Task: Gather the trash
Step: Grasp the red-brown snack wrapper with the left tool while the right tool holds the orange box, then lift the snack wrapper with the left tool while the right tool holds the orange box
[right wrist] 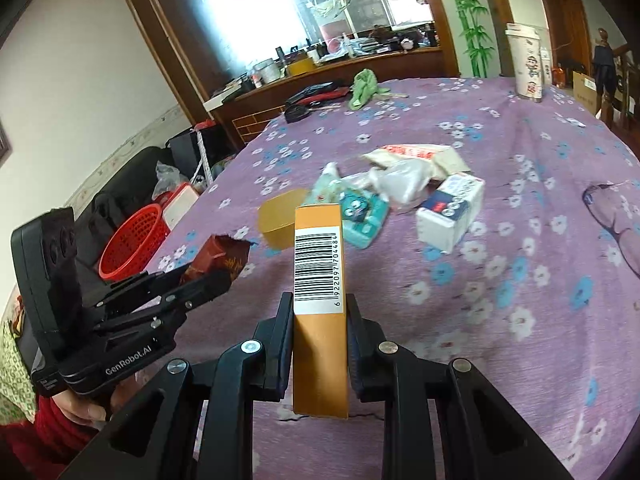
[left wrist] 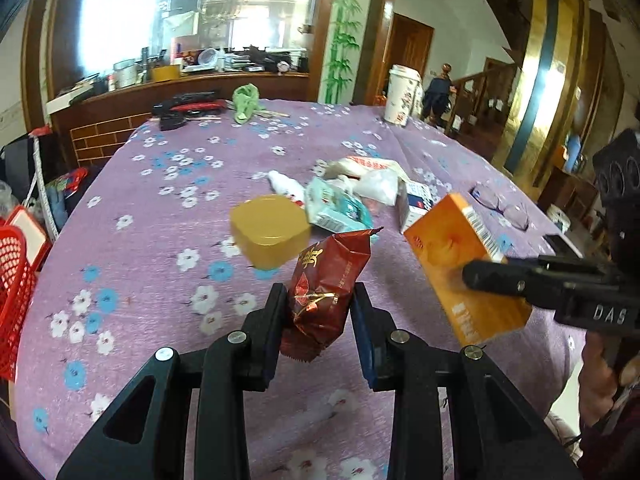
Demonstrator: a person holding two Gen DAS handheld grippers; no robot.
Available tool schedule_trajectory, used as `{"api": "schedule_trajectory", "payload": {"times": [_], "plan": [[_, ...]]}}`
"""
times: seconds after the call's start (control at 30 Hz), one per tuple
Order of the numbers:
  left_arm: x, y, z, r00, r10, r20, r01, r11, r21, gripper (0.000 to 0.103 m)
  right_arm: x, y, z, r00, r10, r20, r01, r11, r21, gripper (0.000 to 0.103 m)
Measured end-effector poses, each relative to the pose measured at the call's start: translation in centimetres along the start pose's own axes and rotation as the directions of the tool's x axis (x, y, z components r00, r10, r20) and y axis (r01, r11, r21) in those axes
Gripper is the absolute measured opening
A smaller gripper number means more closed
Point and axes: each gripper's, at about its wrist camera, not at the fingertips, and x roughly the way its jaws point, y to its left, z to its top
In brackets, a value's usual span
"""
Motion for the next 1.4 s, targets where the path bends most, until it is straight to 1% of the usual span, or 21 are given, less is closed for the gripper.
{"api": "schedule_trajectory", "payload": {"times": [0.3,0.57,0.7,0.87,1.07,1.4], "plan": [[-0.8,1.7,-0.7,1.000,0.017,0.008,-0.017,0.999,-0.030,0.031,0.8,1.9,0.1,1.000,-0.014,-0.015,0.014,1.000,-0.023,0.024],[-0.9,2.9,-0.8,0.999,0.050,0.009,-0.049,0.998,-0.049,0.031,1.5,2.8,0.1,0.999,-0.020,-0.032,0.019,0.999,-0.035,0.024],[-0.9,3.2,-0.9,0.995,0.096,0.002,-0.095,0.994,-0.046,0.031,1.8,3.0,0.0,0.999,-0.021,-0.039,0.019,0.999,-0.037,0.024],[-0.9,3.4,-0.9,0.991,0.135,0.004,-0.135,0.990,-0.043,0.031,2.1,3.3,0.0,0.999,-0.017,-0.048,0.015,0.999,-0.041,0.024],[-1.0,3.5,-1.1,0.986,0.167,0.004,-0.166,0.985,-0.035,0.031,2.4,3.6,0.0,0.998,-0.018,-0.054,0.016,0.999,-0.046,0.024],[-1.3,4.1,-1.3,0.972,0.234,0.018,-0.233,0.972,-0.031,0.031,2.9,4.0,0.0,0.998,-0.026,-0.065,0.023,0.999,-0.049,0.024]]}}
